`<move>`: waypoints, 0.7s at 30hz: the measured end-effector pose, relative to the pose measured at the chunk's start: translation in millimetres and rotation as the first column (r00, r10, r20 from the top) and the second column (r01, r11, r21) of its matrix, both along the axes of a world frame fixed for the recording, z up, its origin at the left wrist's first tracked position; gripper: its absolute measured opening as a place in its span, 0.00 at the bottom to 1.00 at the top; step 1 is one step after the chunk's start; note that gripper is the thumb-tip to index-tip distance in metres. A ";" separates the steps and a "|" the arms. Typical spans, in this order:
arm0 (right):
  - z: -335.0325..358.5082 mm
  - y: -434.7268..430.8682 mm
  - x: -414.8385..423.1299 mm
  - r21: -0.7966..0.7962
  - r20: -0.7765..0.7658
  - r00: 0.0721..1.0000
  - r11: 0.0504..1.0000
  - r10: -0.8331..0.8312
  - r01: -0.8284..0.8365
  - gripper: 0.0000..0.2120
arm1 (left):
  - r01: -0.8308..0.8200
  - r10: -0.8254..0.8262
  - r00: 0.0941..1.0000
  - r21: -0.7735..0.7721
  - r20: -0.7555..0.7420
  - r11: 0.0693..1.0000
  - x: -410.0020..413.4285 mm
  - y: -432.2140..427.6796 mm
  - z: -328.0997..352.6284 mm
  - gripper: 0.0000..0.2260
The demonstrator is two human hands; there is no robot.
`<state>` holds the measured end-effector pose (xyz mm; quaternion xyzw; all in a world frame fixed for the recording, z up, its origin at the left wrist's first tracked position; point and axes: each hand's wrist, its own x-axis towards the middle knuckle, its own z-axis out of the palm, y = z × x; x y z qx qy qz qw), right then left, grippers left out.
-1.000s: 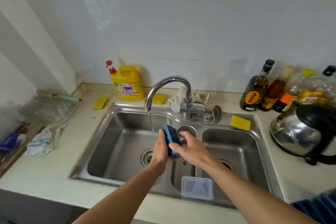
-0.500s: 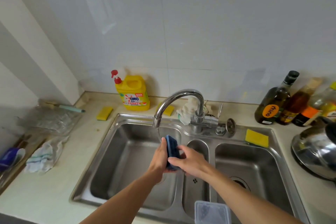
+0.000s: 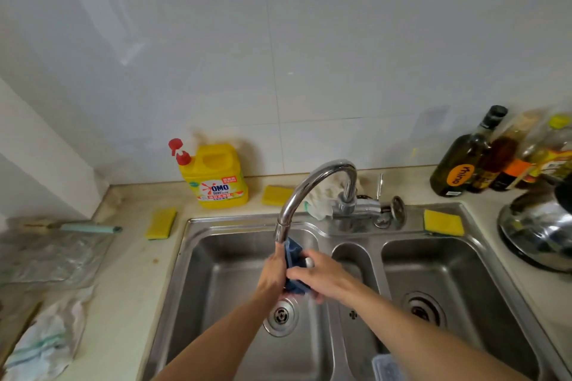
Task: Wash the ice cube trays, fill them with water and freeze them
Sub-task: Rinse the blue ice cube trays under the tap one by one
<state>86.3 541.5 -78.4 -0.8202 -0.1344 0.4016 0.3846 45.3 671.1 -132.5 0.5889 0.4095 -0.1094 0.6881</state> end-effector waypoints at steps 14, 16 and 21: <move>-19.7 29.6 7.9 0.001 0.073 0.971 0.974 -0.228 0.228 0.25 | 0.261 -0.276 0.954 0.123 0.120 0.957 34.2 35.0 -10.4 0.21; -20.6 29.7 4.2 -0.002 0.065 0.970 0.972 -0.235 0.235 0.24 | 0.295 -0.314 0.942 0.156 0.118 0.943 33.7 35.6 -13.6 0.19; -19.2 30.7 -6.4 -0.007 0.036 0.970 0.971 -0.239 0.239 0.21 | 0.338 -0.346 0.936 0.107 0.071 0.935 26.4 36.4 -17.5 0.17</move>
